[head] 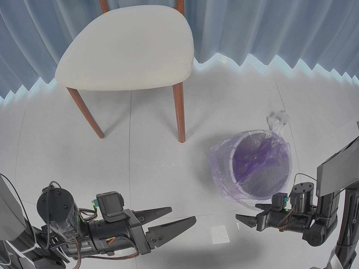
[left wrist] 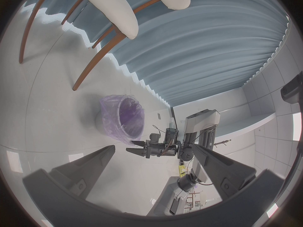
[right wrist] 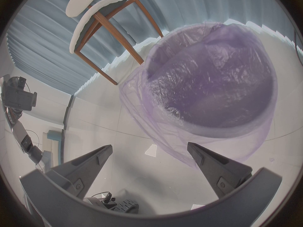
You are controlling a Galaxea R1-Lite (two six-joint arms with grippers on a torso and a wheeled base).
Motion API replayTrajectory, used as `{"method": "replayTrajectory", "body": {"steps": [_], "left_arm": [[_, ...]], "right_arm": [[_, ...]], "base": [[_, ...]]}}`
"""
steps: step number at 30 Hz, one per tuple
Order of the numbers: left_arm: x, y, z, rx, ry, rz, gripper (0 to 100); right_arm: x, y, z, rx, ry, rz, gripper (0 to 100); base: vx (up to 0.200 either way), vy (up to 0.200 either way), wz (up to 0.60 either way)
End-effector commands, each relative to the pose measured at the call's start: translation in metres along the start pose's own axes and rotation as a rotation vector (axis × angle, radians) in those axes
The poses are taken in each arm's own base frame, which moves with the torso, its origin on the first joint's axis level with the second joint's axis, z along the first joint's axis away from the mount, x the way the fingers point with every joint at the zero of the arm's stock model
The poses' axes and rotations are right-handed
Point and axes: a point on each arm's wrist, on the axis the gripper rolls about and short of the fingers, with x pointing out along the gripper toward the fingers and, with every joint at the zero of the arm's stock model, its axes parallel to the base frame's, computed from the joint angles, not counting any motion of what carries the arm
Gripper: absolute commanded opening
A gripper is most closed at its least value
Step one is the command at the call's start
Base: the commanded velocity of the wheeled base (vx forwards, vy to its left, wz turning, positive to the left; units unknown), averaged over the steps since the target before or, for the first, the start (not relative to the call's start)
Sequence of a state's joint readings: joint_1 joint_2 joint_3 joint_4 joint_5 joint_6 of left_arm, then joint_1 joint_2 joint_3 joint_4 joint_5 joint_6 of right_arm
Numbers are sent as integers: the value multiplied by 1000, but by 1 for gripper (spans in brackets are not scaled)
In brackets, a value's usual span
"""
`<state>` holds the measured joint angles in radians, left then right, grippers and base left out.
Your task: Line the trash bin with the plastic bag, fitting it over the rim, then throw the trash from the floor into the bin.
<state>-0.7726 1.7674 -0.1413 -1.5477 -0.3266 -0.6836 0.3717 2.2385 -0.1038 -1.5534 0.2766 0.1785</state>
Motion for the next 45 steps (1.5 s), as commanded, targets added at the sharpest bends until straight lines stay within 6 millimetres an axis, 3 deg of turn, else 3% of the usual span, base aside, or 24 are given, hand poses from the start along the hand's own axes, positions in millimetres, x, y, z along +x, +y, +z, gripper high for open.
{"method": "replayTrajectory", "body": {"steps": [1, 11, 16, 31, 34, 35, 38, 39, 45], "left_arm": [[0, 0, -2, -2, 8, -1, 100], [0, 0, -2, -3, 10, 1, 100], [1, 2, -4, -6, 20, 10, 100], [1, 2, -5, -8, 24, 9, 100], [2, 2, -5, -8, 23, 8, 100], [1, 1, -4, -4, 18, 6, 100], [1, 0, -3, 6, 12, 1, 100], [0, 0, -1, 30, 6, 2, 100], [-6, -6, 6, 87, -32, -19, 100]], "right_arm": [[21, -6, -9, 22, 29, 2, 100], [53, -16, -13, 23, 12, -14, 100], [75, -27, -26, 27, 23, -114, 100], [76, -24, -38, 24, 70, -117, 100], [72, -19, -35, 19, 67, -107, 100], [56, 1, -19, 6, 24, -59, 100], [48, 11, -11, 21, 0, -31, 100], [30, 35, 9, 73, -73, 44, 100], [-24, 63, 44, 135, -203, 255, 100]], "base": [[0, 0, 0], [0, 0, 0], [0, 0, 0], [0, 0, 0], [0, 0, 0], [0, 0, 0], [0, 0, 0], [0, 0, 0], [0, 0, 0]]}}
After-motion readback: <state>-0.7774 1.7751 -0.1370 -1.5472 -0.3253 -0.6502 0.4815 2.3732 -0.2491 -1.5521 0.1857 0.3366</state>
